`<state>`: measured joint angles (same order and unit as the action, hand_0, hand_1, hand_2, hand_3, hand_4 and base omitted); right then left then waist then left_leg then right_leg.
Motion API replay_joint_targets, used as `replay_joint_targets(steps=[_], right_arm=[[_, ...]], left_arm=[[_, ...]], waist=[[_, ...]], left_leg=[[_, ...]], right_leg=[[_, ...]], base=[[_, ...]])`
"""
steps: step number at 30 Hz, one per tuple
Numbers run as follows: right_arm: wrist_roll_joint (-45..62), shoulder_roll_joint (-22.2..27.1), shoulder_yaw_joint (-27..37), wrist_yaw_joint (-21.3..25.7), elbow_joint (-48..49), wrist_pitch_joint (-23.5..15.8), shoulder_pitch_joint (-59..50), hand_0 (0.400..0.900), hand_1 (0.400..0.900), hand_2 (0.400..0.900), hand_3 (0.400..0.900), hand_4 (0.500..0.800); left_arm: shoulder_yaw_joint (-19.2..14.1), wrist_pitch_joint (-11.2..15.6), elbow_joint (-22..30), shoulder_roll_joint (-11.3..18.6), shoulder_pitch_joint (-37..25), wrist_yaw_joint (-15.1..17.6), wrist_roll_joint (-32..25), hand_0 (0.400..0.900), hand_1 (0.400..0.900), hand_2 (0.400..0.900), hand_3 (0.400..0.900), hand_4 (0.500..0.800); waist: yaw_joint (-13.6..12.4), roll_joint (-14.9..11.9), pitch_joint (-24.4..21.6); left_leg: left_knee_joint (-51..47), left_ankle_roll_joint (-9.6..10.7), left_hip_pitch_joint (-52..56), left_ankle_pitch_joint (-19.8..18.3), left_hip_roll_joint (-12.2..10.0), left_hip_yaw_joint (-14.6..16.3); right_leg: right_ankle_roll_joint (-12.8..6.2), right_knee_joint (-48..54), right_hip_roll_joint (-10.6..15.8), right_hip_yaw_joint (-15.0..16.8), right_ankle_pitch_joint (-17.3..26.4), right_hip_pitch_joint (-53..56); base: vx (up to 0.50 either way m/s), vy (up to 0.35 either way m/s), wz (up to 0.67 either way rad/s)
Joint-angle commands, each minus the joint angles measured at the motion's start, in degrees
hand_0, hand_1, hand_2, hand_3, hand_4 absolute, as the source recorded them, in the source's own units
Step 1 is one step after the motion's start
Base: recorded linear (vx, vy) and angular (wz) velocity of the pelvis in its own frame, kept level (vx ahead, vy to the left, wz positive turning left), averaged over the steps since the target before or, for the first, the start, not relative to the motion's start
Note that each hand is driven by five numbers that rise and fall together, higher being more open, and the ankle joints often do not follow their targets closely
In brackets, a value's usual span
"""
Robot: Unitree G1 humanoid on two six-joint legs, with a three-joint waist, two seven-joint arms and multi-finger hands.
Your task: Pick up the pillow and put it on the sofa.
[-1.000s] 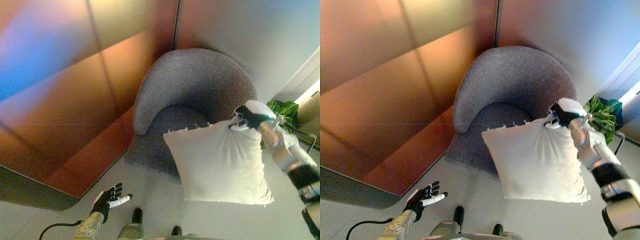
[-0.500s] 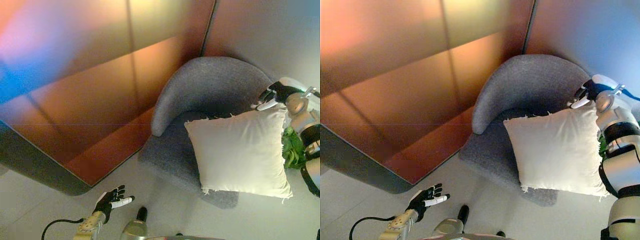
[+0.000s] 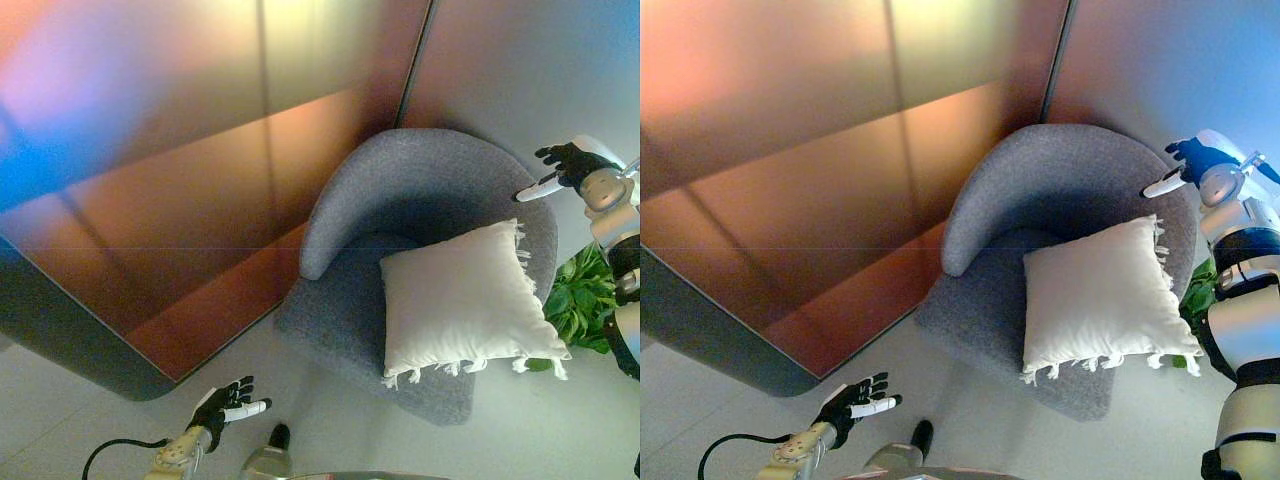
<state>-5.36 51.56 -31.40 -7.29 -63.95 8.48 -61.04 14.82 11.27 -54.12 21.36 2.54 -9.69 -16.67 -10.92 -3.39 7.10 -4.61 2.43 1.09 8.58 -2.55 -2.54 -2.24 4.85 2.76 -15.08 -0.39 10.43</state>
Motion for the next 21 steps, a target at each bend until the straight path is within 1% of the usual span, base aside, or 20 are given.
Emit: replay_joint_targets(steps=[1,4,5,6,7,8,9,10,12,13,15,16,19,21], right_arm=[[6.77,1.39,3.94,2.90,6.77,-0.85,2.88,0.900,0.900,0.900,0.900,0.800],[9.48,-3.59,10.53,2.83,11.97,-1.53,13.95,0.900,0.900,0.900,0.900,0.800],[10.21,-5.75,11.94,3.81,14.72,-1.60,18.46,0.900,0.900,0.900,0.900,0.800],[11.90,-8.54,12.98,5.40,18.15,-0.86,23.67,0.900,0.900,0.900,0.900,0.800],[13.39,-10.39,13.85,4.69,19.85,0.18,26.76,0.900,0.900,0.900,0.900,0.800],[14.40,-13.77,14.82,5.71,20.96,-0.19,31.46,0.900,0.900,0.900,0.900,0.800],[13.62,-16.41,15.54,6.16,21.30,-1.54,35.57,0.900,0.900,0.900,0.900,0.800],[14.25,-18.72,15.87,6.89,21.46,-1.86,39.13,0.900,0.900,0.900,0.900,0.800],[15.31,-23.93,16.24,7.74,19.47,-2.77,45.47,0.900,0.900,0.900,0.900,0.800],[16.42,-25.40,16.20,7.73,18.48,-1.73,46.77,0.900,0.900,0.900,0.900,0.800],[16.07,-30.20,15.15,8.40,14.37,-1.39,50.76,0.900,0.900,0.900,0.900,0.800],[15.74,-31.75,14.55,8.79,12.30,-1.01,51.86,0.900,0.900,0.900,0.900,0.800],[15.06,-34.56,13.97,7.13,4.76,0.74,53.91,0.900,0.900,0.900,0.900,0.800],[14.23,-35.89,13.95,6.32,-0.60,-0.07,54.79,0.900,0.900,0.900,0.900,0.800]], left_arm=[[2.39,3.44,-0.21,1.15,-2.77,-0.78,-1.70,0.900,0.900,0.900,0.900,0.800],[1.33,3.31,0.11,0.29,-2.65,-0.40,-1.23,0.900,0.900,0.900,0.900,0.800],[0.98,3.18,0.43,-0.11,-2.49,-0.11,-0.98,0.900,0.900,0.900,0.900,0.800],[0.55,3.30,0.36,-0.55,-2.39,0.22,-0.93,0.900,0.900,0.900,0.900,0.800],[0.27,3.45,0.26,-0.82,-2.30,0.37,-1.10,0.900,0.900,0.900,0.900,0.800],[0.03,3.41,0.10,-1.42,-2.33,0.63,-0.74,0.900,0.900,0.900,0.900,0.800],[-0.06,3.46,0.03,-1.89,-2.27,0.93,-0.61,0.900,0.900,0.900,0.900,0.800],[0.00,3.60,-0.10,-2.38,-2.19,1.21,-0.55,0.900,0.900,0.900,0.900,0.800],[0.22,3.97,-0.93,-3.57,-2.25,1.98,-0.60,0.900,0.900,0.900,0.900,0.800],[0.27,4.40,-1.58,-3.98,-2.26,1.98,-0.52,0.900,0.900,0.900,0.900,0.800],[0.55,4.93,-2.93,-4.95,-2.40,2.59,-0.58,0.900,0.900,0.900,0.900,0.800],[0.46,5.17,-3.67,-5.21,-2.58,2.55,-0.62,0.900,0.900,0.900,0.900,0.800],[0.13,4.84,-6.06,-5.74,-3.70,1.76,-0.32,0.900,0.900,0.900,0.900,0.800],[0.58,5.12,-7.72,-6.28,-4.45,1.67,-0.57,0.900,0.900,0.900,0.900,0.800]], waist=[[0.75,-1.72,-3.31],[1.96,-1.31,-2.95],[2.44,-1.19,-2.77],[3.19,-1.02,-2.70],[3.71,-0.97,-2.64],[4.32,-0.81,-2.60],[4.75,-0.67,-2.62],[5.15,-0.55,-2.67],[6.01,-0.18,-2.83],[6.24,-0.09,-2.89],[6.84,0.28,-3.04],[7.03,0.39,-3.07],[7.57,0.87,-3.28],[7.92,1.19,-3.35]], left_leg=[[0.03,2.37,2.93,-7.08,-1.29,1.53],[0.09,2.31,3.05,-7.39,-1.45,2.31],[0.06,2.23,3.21,-7.53,-1.48,2.54],[0.02,2.16,3.33,-7.65,-1.52,2.88],[0.02,2.14,3.42,-7.79,-1.57,3.21],[-0.02,2.04,3.59,-7.94,-1.58,3.50],[-0.05,1.99,3.72,-7.99,-1.62,3.85],[-0.07,1.89,3.83,-8.07,-1.62,4.16],[-0.15,1.71,4.12,-8.30,-1.64,4.82],[-0.17,1.62,4.25,-8.41,-1.60,4.97],[-0.23,1.51,4.46,-8.57,-1.46,5.25],[-0.23,1.44,4.57,-8.67,-1.38,5.35],[-0.31,1.26,4.82,-8.88,-1.09,5.60],[-0.36,1.04,5.12,-9.05,-0.85,5.70]], right_leg=[[-2.67,-4.85,1.59,1.48,-1.34,-3.16],[-2.64,-5.02,1.63,2.20,-1.46,-3.44],[-2.64,-4.95,1.62,2.57,-1.43,-3.43],[-2.65,-4.96,1.55,2.99,-1.43,-3.50],[-2.66,-4.96,1.50,3.36,-1.45,-3.56],[-2.65,-4.98,1.43,3.85,-1.47,-3.67],[-2.68,-5.01,1.41,4.04,-1.47,-3.72],[-2.74,-4.96,1.38,4.35,-1.47,-3.76],[-2.85,-4.96,1.25,4.87,-1.56,-3.85],[-2.89,-4.93,1.21,5.08,-1.58,-3.87],[-2.93,-4.91,1.08,5.42,-1.67,-3.92],[-2.97,-4.84,1.09,5.50,-1.68,-3.87],[-3.13,-4.51,1.09,5.69,-1.58,-3.70],[-3.17,-4.37,1.08,5.80,-1.48,-3.51]], base=[[-0.07,0.033,-0.18],[-0.08,0.029,-0.18],[-0.08,0.022,-0.20],[-0.07,0.019,-0.21],[-0.07,0.018,-0.21],[-0.07,0.015,-0.20],[-0.07,0.018,-0.18],[-0.07,0.023,-0.17],[-0.07,0.029,-0.14],[-0.07,0.035,-0.10],[-0.07,0.042,-0.08],[-0.07,0.047,-0.07],[-0.07,0.049,-0.03],[-0.08,0.055,-0.01]])
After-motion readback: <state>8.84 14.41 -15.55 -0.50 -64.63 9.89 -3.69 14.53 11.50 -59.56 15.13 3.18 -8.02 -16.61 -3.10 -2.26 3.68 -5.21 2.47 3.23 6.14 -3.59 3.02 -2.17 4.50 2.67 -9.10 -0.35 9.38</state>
